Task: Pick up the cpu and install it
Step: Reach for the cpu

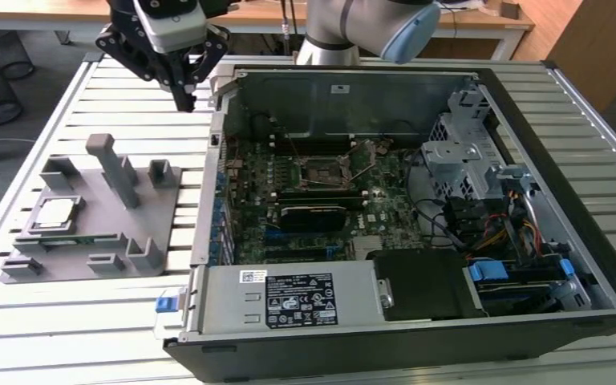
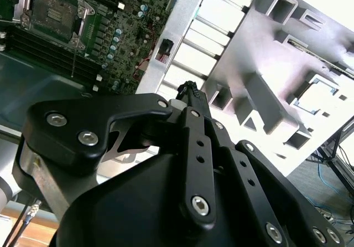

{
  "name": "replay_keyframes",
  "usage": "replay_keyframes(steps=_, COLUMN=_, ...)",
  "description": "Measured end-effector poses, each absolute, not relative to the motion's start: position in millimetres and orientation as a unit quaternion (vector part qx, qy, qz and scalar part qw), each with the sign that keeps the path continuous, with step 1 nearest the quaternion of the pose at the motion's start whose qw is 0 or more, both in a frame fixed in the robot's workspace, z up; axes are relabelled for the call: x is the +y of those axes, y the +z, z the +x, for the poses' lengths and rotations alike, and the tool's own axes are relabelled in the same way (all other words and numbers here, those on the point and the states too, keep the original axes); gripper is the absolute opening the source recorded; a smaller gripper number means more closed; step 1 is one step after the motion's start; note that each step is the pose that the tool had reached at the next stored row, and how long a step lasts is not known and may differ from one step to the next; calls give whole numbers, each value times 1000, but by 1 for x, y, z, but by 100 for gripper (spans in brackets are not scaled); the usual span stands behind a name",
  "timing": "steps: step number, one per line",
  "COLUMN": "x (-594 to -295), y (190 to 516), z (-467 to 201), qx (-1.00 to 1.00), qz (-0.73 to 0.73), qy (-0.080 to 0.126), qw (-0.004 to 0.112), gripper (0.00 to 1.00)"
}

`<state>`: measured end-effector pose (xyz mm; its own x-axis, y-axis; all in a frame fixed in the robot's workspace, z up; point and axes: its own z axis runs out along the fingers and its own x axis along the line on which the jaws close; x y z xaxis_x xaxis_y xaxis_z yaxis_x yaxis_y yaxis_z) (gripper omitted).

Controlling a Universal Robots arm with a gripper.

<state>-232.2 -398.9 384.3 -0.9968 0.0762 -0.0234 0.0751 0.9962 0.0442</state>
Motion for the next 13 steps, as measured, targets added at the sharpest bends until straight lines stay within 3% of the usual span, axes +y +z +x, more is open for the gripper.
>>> replay_keyframes(steps=13, x=-399, y=384, z=-240, qx=999, qz=38, qy=22, qw=13, gripper=11)
